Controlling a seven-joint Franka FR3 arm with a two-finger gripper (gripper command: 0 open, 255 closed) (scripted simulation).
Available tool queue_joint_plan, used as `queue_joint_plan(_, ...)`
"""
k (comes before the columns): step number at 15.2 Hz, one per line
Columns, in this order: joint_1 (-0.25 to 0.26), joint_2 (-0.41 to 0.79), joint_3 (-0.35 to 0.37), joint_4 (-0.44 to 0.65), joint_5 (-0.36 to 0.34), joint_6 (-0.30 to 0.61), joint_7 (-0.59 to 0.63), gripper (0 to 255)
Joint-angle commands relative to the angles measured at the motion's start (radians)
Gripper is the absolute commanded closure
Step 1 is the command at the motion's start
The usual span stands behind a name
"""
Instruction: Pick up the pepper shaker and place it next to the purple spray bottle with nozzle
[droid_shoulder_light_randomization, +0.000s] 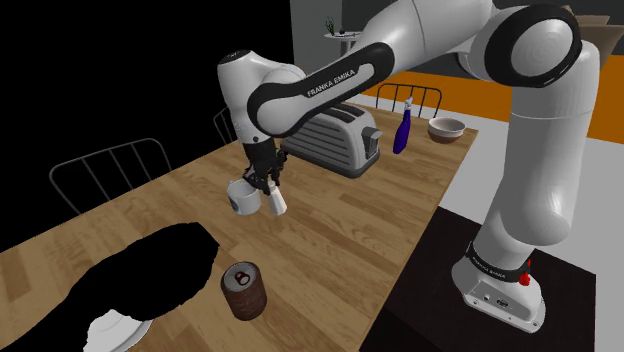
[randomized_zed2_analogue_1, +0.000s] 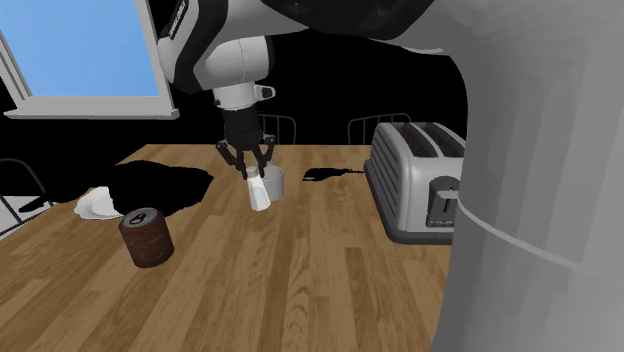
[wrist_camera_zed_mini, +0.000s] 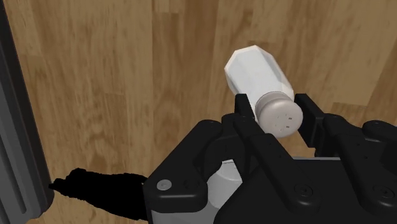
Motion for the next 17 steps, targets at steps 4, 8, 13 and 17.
queue_joint_plan(4, -0.002, -0.02, 0.003, 0.045, 0.012, -0.062, -0.012, 255)
queue_joint_plan(8, -0.001, -0.028, 0.005, 0.088, 0.018, -0.112, -0.019, 255)
queue_joint_plan(13, 0.002, -0.033, 0.007, 0.149, 0.022, -0.177, -0.027, 255)
queue_joint_plan(17, 0.005, -0.032, 0.009, 0.204, 0.023, -0.231, -0.031, 255)
